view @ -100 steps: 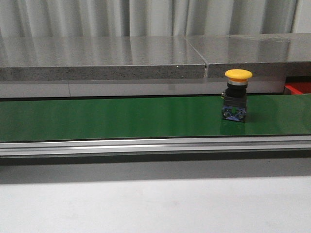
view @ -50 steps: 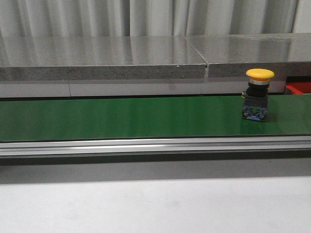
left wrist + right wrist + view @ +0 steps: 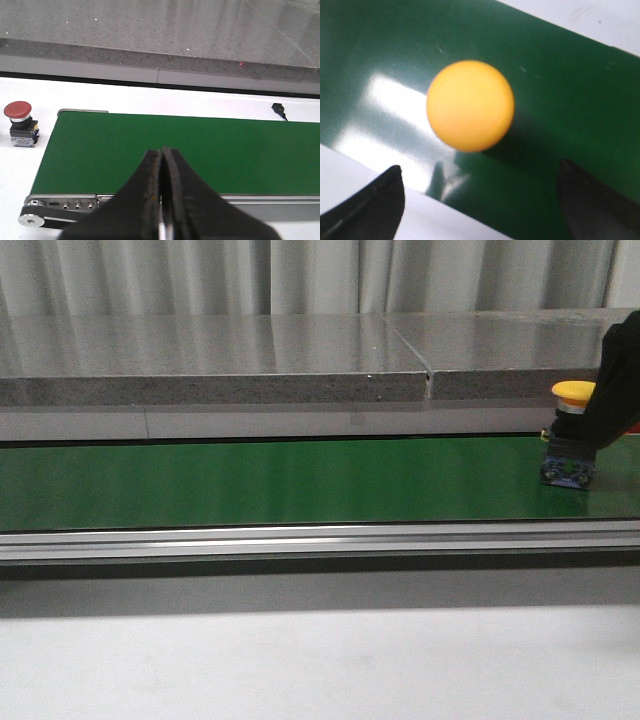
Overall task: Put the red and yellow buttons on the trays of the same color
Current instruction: 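Move the right gripper to the yellow button at the belt's end and grasp it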
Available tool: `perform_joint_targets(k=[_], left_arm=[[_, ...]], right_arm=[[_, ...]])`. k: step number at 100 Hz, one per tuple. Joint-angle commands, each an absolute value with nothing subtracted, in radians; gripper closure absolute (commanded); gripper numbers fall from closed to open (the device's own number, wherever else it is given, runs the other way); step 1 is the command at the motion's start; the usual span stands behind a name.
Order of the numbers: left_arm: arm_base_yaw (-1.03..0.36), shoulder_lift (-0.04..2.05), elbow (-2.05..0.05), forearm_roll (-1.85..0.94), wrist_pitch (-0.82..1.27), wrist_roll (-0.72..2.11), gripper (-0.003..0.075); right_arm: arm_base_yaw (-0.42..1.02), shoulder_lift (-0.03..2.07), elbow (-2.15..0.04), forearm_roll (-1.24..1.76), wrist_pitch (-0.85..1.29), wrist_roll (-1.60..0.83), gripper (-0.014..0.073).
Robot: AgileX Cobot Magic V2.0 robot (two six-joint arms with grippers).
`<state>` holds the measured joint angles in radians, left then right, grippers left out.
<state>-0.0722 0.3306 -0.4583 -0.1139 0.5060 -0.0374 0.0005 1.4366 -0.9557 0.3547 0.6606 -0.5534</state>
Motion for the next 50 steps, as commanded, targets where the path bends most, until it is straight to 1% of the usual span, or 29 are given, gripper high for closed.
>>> perform_joint_targets(k=[1,38,43,50], left_arm=[[-0.081,0.340,-0.487,-0.123,0.438,-0.038,0.0739],[-0.081,0.340,-0.487,-0.123,0.438,-0.038,0.0739],[-0.081,0.340,-0.487,-0.123,0.438,-0.038,0.0739],[-0.081,0.340,-0.487,-0.123,0.438,-0.038,0.0739]], right_arm=[[-0.001,1.436,-0.982,0.384,0.571,-0.577,-0.0021],[-0.001,1.488,-0.982,0.384,0.434,-0.592,-0.0010],[-0.001,1.488,-0.982,0.384,0.435,-0.592,0.0036],[-0.002,1.489,-0.982,0.384,0.450,-0.592,0.0166]])
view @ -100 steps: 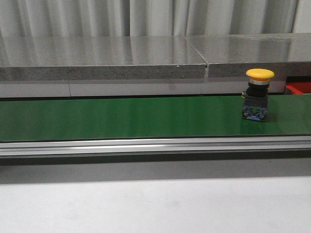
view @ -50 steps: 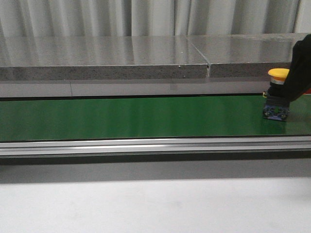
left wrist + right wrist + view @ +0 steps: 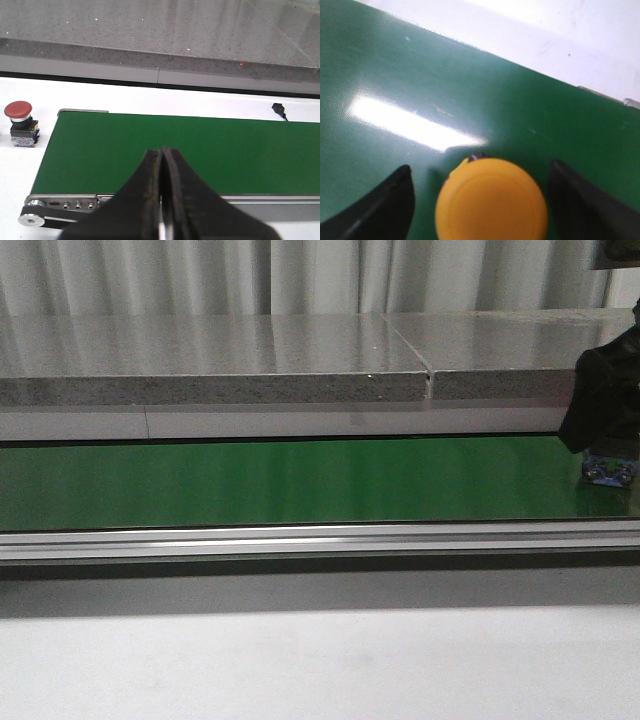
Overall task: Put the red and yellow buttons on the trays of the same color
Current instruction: 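Move the right gripper to the yellow button at the belt's end and grasp it, then lower the yellow button into the yellow tray and open the right gripper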
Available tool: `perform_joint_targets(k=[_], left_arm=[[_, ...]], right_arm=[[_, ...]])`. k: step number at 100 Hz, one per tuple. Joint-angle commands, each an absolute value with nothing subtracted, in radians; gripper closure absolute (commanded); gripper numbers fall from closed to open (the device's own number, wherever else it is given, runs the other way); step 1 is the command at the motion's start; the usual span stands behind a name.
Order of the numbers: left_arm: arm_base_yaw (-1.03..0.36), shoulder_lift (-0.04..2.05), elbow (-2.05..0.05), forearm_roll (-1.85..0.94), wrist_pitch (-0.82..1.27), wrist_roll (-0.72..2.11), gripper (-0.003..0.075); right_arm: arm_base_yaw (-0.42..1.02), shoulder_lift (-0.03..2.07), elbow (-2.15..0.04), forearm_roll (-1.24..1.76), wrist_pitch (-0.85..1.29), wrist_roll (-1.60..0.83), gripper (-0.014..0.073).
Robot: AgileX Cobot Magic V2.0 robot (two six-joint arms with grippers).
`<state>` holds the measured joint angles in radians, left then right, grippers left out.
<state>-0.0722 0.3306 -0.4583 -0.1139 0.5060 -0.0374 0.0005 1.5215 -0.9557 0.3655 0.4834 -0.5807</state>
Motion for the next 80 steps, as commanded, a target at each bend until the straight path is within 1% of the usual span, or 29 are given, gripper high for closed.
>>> perform_joint_targets(k=[1,5,12,19,24,34,48,64,80], left_arm=[[-0.081,0.340,-0.487,-0.123,0.438,-0.038,0.0739],[-0.081,0.340,-0.487,-0.123,0.438,-0.038,0.0739],[-0.081,0.340,-0.487,-0.123,0.438,-0.038,0.0739],[-0.081,0.340,-0.487,-0.123,0.438,-0.038,0.0739],[-0.081,0.340,-0.487,-0.123,0.438,-0.038,0.0739],[-0.081,0.340,-0.487,-0.123,0.438,-0.038,0.0739],[-0.081,0.340,-0.487,-0.123,0.438,-0.038,0.0739],[-0.081,0.340,-0.487,-0.123,0.438,-0.038,0.0739],[-0.081,0.340,-0.487,-0.123,0.438,-0.038,0.0739]], right_arm=[[-0.002,1.489,-0.982,0.384,0.454,-0.592,0.0198],[-0.002,1.489,-0.982,0.384,0.462,-0.592,0.0299],[-0.002,1.489,-0.982,0.384,0.466,-0.592,0.0445],[-0.002,1.483,-0.982,0.384,0.466,-0.592,0.0524],[-0.002,1.470,-0.982,0.384,0.467,-0.592,0.0540],[-0.016,1.422,-0.982,0.384,0.490,-0.589,0.0540],[-0.093,1.317,-0.982,0.384,0.540,-0.572,0.0540],[-0.269,1.197,-0.982,0.384,0.597,-0.546,0.0544],[-0.493,1.147,-0.982,0.384,0.592,-0.444,0.0585]])
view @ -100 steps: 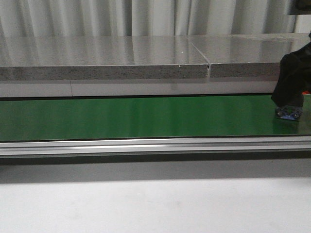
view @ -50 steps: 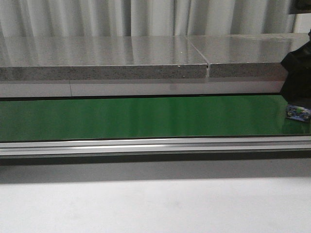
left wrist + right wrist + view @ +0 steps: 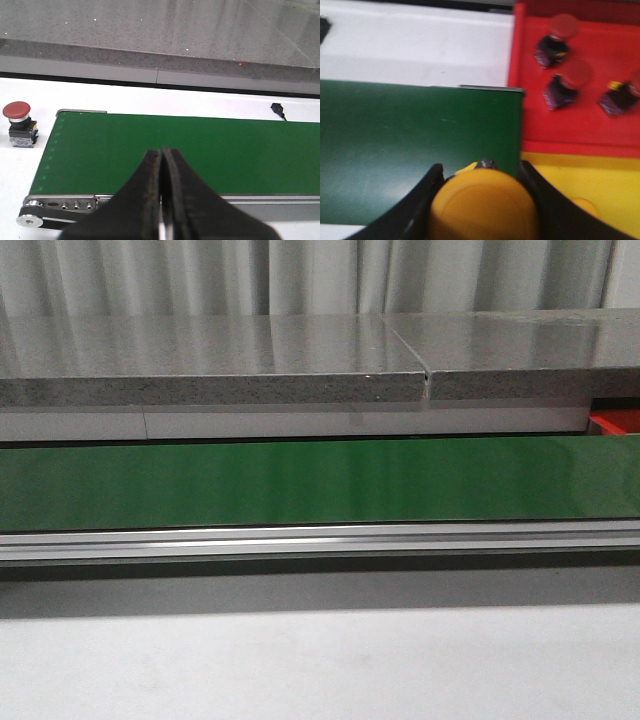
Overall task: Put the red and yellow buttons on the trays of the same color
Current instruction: 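Lower the yellow button into the yellow tray and open the right gripper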
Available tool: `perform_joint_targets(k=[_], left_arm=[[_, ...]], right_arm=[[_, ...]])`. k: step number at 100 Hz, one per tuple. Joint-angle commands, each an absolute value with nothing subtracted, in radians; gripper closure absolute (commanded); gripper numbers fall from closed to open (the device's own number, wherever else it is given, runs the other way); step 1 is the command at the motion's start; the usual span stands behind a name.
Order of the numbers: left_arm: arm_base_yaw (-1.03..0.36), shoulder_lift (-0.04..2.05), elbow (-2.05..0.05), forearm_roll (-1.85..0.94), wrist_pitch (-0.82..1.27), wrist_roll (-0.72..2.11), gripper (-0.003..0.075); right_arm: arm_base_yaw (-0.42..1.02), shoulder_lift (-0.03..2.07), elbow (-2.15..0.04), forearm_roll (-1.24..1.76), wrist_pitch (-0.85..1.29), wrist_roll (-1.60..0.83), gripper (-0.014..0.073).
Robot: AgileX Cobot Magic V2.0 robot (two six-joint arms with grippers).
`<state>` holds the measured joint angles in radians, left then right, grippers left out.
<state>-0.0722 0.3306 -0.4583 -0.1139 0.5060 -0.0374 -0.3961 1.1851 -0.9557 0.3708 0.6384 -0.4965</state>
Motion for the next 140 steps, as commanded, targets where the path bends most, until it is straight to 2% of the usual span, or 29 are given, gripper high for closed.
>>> perform_joint_targets(k=[1,15,29,69,93,140], left_arm=[[-0.081,0.340,-0.487,-0.123,0.438,-0.038,0.0739],[-0.081,0.340,-0.487,-0.123,0.438,-0.038,0.0739],[-0.081,0.340,-0.487,-0.123,0.438,-0.038,0.0739],[-0.081,0.340,-0.487,-0.123,0.438,-0.038,0.0739],[-0.081,0.340,-0.487,-0.123,0.438,-0.038,0.0739],[-0.081,0.340,-0.487,-0.123,0.438,-0.038,0.0739]], right_arm=[[-0.511,1.147,-0.982,0.384,0.590,-0.434,0.0587],[-0.656,1.168,-0.982,0.385,0.528,-0.366,0.0610],[-0.717,1.240,-0.982,0.385,0.455,-0.354,0.0610],[-0.723,1.536,-0.982,0.385,0.328,-0.355,0.0610],[-0.723,1.607,-0.982,0.385,0.218,-0.355,0.0610],[-0.722,1.705,-0.984,0.386,0.206,-0.355,0.0606]])
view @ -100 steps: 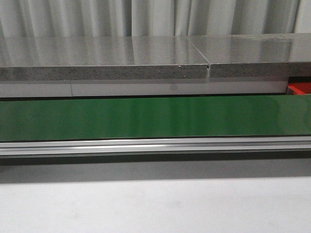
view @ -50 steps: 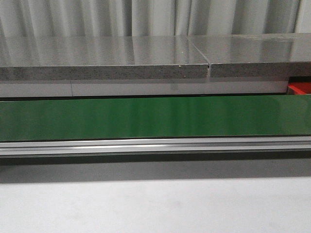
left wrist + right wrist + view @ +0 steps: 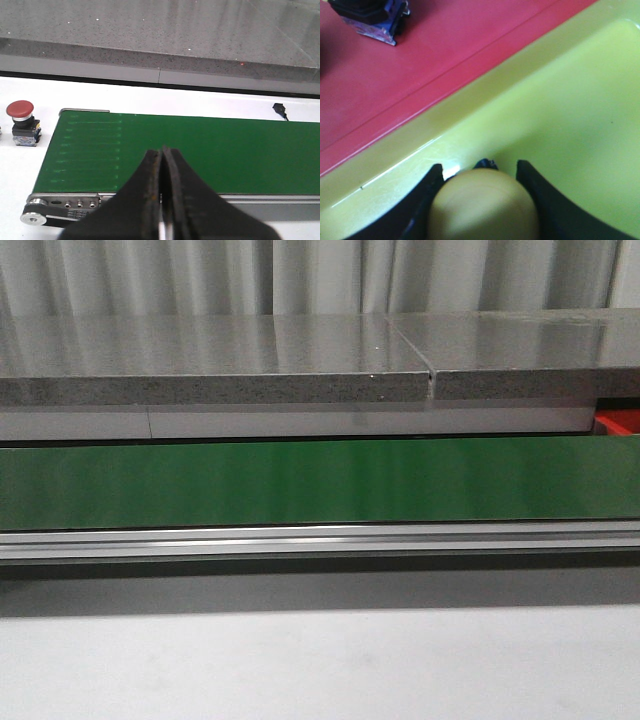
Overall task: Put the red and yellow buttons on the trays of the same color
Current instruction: 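Lower the yellow button into the yellow tray and open the right gripper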
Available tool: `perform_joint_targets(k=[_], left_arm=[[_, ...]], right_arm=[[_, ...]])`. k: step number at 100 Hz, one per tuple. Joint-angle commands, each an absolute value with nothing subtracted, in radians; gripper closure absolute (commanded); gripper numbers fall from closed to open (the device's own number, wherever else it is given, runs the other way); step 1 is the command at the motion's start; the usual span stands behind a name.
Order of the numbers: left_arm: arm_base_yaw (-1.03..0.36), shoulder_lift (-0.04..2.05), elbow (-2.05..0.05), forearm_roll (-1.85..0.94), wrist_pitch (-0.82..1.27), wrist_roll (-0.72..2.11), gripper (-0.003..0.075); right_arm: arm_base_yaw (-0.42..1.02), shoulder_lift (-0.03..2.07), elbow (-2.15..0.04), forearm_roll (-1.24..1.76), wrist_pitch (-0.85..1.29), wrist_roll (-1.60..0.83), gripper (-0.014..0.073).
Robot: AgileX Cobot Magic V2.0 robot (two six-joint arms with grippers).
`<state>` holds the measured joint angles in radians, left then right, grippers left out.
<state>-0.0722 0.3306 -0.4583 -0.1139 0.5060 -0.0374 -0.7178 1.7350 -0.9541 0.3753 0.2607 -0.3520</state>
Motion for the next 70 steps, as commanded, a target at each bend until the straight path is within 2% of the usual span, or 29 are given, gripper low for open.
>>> perform_joint_targets(k=[1,12,20,29,41,51,57,70], left_arm=[[-0.081,0.340,-0.487,-0.123,0.438,-0.038,0.0739],[-0.081,0.340,-0.487,-0.123,0.438,-0.038,0.0739],[-0.081,0.340,-0.487,-0.123,0.438,-0.038,0.0739],[-0.081,0.340,-0.487,-0.123,0.438,-0.038,0.0739],[-0.081,0.340,-0.487,-0.123,0.438,-0.038,0.0739],[-0.081,0.340,-0.487,-0.123,0.438,-0.038,0.0739],[-0.081,0.340,-0.487,-0.123,0.438,-0.038,0.0739],[-0.081,0.340,-0.487,-0.123,0.438,-0.038,0.0739]], right_arm=[[-0.722,1.706,-0.984,0.386,0.207,-0.355,0.0606],[-0.722,1.717,-0.984,0.386,0.210,-0.355,0.0598],[-0.722,1.718,-0.984,0.386,0.211,-0.355,0.0541],[-0.722,1.717,-0.984,0.386,0.210,-0.356,0.0402],[-0.722,1.717,-0.984,0.386,0.196,-0.356,0.0136],[-0.722,1.717,-0.989,0.386,0.186,-0.356,-0.0008],[-0.722,1.717,-1.002,0.386,0.198,-0.356,-0.0034],[-0.722,1.712,-1.055,0.400,0.250,-0.356,-0.0033]])
